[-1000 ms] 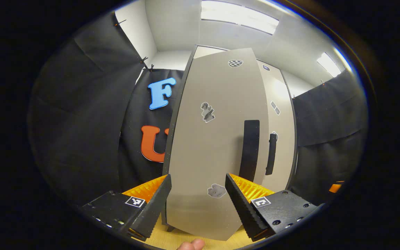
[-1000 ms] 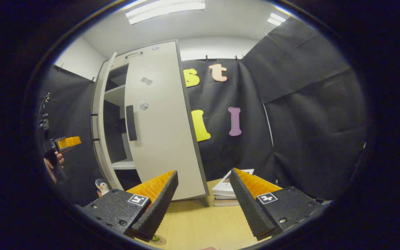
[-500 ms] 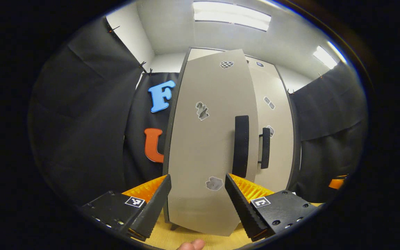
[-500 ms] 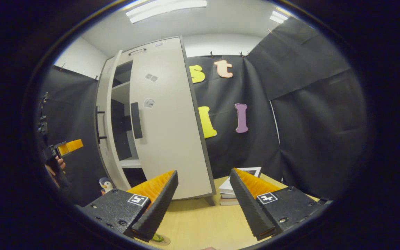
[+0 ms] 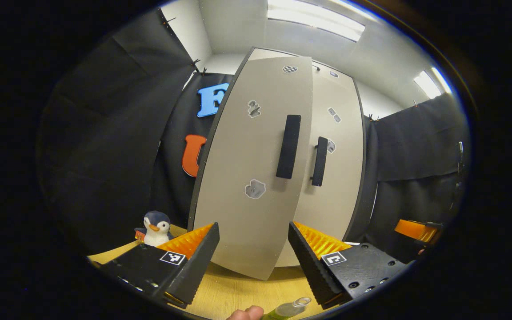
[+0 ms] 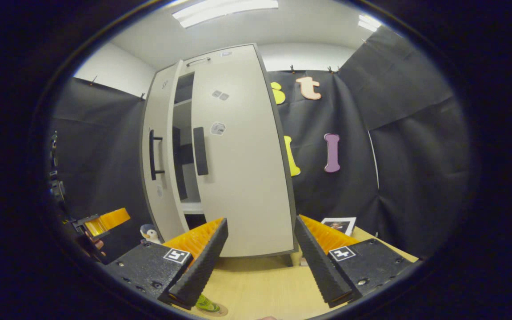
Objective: Grasp the bottle in the cabinet with the left hand and place it on the coaster, then close the right door with the right hand and the left door with the left hand.
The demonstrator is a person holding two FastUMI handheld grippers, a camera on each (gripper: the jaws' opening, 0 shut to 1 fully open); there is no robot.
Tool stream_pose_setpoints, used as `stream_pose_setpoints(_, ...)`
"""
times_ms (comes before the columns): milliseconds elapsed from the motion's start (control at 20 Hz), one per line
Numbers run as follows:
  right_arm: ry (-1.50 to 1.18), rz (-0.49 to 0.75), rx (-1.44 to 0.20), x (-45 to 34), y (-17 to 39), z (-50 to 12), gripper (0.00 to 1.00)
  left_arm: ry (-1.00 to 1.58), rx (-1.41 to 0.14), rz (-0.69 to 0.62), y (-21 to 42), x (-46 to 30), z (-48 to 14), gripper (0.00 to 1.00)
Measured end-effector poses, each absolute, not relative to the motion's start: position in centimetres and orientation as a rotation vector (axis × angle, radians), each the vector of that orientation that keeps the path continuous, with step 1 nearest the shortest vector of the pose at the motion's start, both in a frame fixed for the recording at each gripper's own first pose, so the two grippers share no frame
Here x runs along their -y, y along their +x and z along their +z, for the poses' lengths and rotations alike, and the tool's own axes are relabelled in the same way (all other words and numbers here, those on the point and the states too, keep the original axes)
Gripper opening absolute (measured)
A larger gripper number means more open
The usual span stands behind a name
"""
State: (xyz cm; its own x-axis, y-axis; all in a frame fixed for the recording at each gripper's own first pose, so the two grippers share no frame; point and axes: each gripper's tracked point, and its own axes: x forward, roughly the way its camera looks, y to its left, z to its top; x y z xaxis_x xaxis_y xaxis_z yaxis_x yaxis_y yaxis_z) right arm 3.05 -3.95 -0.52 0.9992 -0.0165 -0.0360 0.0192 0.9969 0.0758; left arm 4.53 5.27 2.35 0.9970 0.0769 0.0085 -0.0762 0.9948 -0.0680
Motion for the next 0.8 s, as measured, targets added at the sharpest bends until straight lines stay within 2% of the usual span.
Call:
stream_pose_setpoints(50,0.066,-0.019,-0.037,3.9,2.8,-0.5,0.98,-0.053,0.019,0.078,4.2,-5.3,1.9,1.0)
stream_pose_setpoints(100,0.057,-0.019,-0.04,3.8,2.6,-0.7,0.98,-0.034,0.032,0.085,3.8,-5.4,1.7,0.95)
stream_pose_setpoints(150,0.05,-0.019,-0.042,3.8,2.5,-0.8,0.99,-0.016,0.039,0.093,3.4,-5.6,1.5,1.0)
stream_pose_setpoints(200,0.042,-0.018,-0.047,3.7,2.4,-0.8,0.99,-0.002,0.042,0.099,3.0,-5.7,1.3,1.0)
stream_pose_setpoints(250,0.033,-0.013,-0.051,3.5,2.3,-0.8,0.99,0.013,0.042,0.108,2.1,-5.2,0.7,0.95)
stream_pose_setpoints(300,0.026,-0.011,-0.051,3.3,2.3,-0.6,0.99,0.024,0.041,0.121,1.7,-5.4,0.6,1.0)
stream_pose_setpoints(350,0.022,-0.01,-0.046,3.3,2.4,-0.4,0.98,0.028,0.04,0.128,1.4,-5.5,0.5,1.0)
stream_pose_setpoints(400,0.024,-0.007,-0.042,3.0,2.4,-0.1,0.98,0.024,0.032,0.125,1.2,-5.3,0.4,0.95)
stream_pose_setpoints(450,0.028,-0.002,-0.041,2.8,2.4,0.0,0.99,0.016,0.028,0.12,1.1,-5.0,0.4,1.0)
stream_pose_setpoints(500,0.032,0.002,-0.038,2.6,2.4,0.1,0.98,0.013,0.032,0.118,1.1,-4.9,0.7,0.95)
stream_pose_setpoints(750,0.037,0.004,-0.041,2.4,2.2,0.0,0.99,0.002,0.041,0.106,1.2,-4.6,1.5,0.95)
stream_pose_setpoints(800,0.04,0.004,-0.044,2.4,2.2,-0.1,0.99,0.0,0.037,0.101,1.2,-4.5,1.6,0.99)
